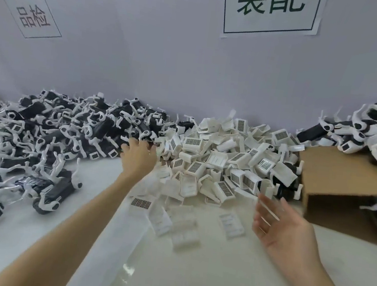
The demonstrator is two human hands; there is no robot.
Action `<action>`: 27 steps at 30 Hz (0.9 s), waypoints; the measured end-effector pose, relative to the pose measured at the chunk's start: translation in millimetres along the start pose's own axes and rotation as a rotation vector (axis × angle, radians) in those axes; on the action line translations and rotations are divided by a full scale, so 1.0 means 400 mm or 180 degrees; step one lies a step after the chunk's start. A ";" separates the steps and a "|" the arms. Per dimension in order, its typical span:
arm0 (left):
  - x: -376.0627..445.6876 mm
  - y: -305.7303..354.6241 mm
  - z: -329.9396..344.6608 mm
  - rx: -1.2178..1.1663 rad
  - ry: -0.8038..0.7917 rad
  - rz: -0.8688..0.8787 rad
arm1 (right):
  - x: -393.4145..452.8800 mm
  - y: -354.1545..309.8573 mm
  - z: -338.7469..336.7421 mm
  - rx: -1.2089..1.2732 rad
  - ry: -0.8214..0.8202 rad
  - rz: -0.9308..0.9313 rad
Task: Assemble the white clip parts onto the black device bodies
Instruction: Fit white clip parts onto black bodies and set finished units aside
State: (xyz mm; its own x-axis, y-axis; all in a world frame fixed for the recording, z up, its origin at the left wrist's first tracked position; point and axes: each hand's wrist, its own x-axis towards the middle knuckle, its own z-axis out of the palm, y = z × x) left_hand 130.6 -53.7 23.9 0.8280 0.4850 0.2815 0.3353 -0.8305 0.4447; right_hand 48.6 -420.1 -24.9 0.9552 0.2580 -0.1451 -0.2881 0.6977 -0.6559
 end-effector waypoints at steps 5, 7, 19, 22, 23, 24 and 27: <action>0.156 -0.119 -0.031 0.1540 -0.0835 0.0354 | 0.012 0.008 -0.016 0.0018 -0.0192 0.0033; 0.202 -0.133 -0.029 0.1544 -0.1006 0.0359 | 0.020 0.013 -0.019 0.0008 -0.0260 0.0067; 0.270 -0.130 0.069 0.0542 -0.0539 0.0477 | 0.038 0.007 -0.022 -0.0003 -0.0290 0.0167; 0.222 -0.102 0.066 -0.0154 -0.0002 0.0739 | 0.034 0.006 -0.024 -0.0016 -0.0331 0.0142; 0.203 -0.090 0.055 -0.0418 0.0218 0.0812 | 0.033 0.007 -0.024 -0.0015 -0.0338 0.0128; 0.179 -0.077 0.039 -0.0697 0.0396 0.0874 | 0.032 0.006 -0.023 -0.0023 -0.0342 0.0116; 0.088 -0.035 -0.022 -0.1525 0.0554 0.0971 | 0.026 0.007 -0.017 -0.0050 -0.0311 0.0102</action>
State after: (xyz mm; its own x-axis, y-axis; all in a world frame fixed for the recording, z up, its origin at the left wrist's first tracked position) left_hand 151.2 -22.7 35.2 0.7557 0.3150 0.5742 -0.1800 -0.7431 0.6446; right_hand 58.3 -419.9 -33.1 0.9340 0.3446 -0.0939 -0.3167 0.6776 -0.6637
